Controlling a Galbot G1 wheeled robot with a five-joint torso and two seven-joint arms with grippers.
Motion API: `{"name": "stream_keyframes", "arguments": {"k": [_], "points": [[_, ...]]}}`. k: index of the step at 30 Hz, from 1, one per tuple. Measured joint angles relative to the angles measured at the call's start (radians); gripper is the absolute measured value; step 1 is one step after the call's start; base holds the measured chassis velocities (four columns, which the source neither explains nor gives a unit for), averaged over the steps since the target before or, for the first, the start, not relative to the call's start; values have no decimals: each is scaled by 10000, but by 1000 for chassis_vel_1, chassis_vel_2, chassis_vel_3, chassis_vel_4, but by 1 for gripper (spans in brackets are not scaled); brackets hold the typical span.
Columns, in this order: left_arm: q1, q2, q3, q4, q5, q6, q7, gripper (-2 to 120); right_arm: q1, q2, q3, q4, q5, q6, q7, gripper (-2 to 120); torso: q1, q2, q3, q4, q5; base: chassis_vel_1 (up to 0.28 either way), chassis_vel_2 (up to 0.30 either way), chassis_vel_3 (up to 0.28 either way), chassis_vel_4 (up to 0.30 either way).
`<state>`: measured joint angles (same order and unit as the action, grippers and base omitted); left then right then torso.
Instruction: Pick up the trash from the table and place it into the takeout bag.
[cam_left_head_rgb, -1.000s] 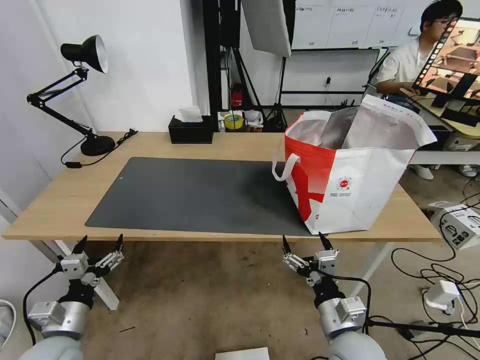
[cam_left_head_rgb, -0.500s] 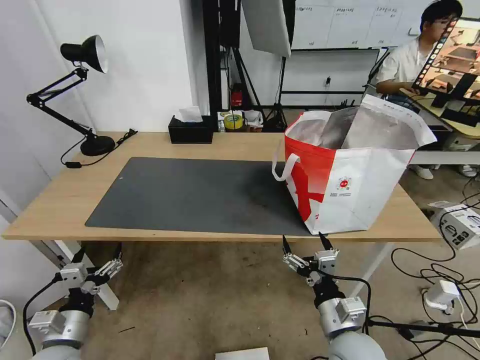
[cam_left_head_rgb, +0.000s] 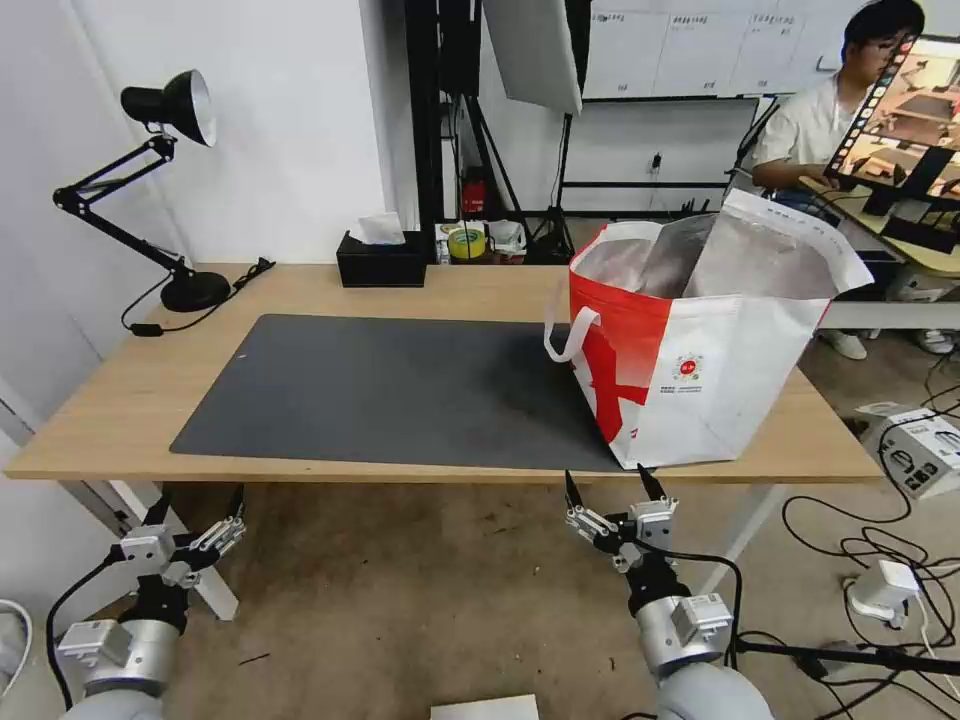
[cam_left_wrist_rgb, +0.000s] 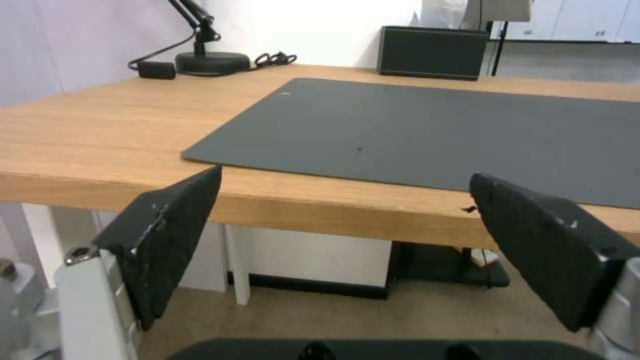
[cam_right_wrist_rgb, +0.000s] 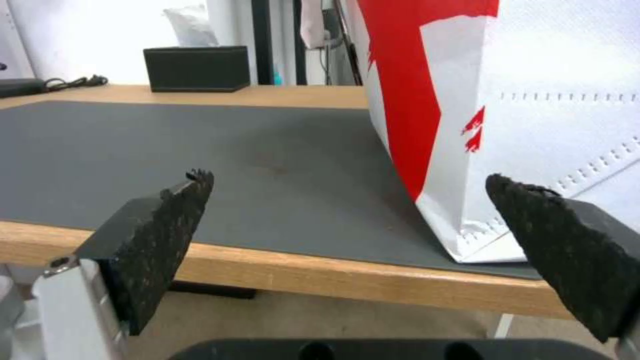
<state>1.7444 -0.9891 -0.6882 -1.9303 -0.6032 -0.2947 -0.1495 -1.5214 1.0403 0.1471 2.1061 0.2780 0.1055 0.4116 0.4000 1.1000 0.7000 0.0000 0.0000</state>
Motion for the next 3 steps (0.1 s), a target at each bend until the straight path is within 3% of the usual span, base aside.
{"name": "stream_keyframes", "arguments": {"k": [3], "points": [[-1,2,3,0,-1,0,0,100,0,0,0,0,0,0,0,100,0,0,0,0,0,0,0,0,0]]}}
